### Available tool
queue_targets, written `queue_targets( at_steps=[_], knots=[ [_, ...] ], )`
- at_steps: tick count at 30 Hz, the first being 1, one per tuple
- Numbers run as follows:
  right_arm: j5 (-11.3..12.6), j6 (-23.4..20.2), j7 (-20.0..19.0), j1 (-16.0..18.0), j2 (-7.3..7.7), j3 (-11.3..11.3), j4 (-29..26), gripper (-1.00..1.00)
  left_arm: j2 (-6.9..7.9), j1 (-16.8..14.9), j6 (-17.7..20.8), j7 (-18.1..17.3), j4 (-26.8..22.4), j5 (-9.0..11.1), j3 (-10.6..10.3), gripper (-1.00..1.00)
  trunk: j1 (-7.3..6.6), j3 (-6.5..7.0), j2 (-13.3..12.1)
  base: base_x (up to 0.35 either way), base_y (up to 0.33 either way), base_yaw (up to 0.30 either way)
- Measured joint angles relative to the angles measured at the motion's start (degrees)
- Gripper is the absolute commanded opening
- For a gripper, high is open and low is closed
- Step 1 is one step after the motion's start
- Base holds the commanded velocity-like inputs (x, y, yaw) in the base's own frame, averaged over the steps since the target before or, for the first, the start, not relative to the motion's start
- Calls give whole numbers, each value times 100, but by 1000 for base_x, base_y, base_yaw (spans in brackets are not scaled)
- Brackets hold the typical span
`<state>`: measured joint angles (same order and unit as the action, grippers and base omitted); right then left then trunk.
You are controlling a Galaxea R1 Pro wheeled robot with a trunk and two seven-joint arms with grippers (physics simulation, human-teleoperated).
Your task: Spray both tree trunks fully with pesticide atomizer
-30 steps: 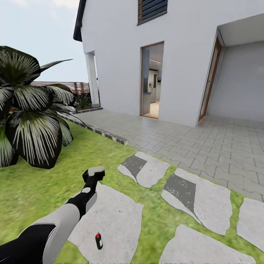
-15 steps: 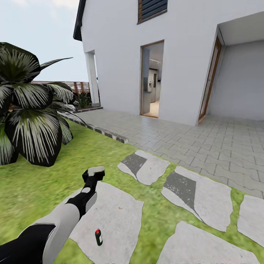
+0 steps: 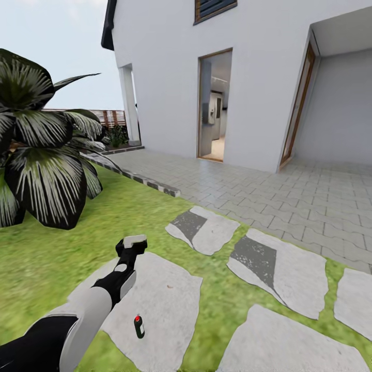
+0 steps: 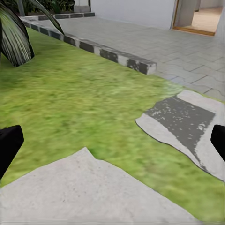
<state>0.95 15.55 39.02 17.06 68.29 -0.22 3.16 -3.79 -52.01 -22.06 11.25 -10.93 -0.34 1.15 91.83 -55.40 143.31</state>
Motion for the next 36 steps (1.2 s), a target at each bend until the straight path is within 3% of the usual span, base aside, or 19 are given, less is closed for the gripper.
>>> queue_targets(
  at_steps=[36],
  knots=[
    [0,0,0,0,1,0,4,100,1,0,0,0,4,-1,0,100,93,-798,48,0,0,0]
  ],
)
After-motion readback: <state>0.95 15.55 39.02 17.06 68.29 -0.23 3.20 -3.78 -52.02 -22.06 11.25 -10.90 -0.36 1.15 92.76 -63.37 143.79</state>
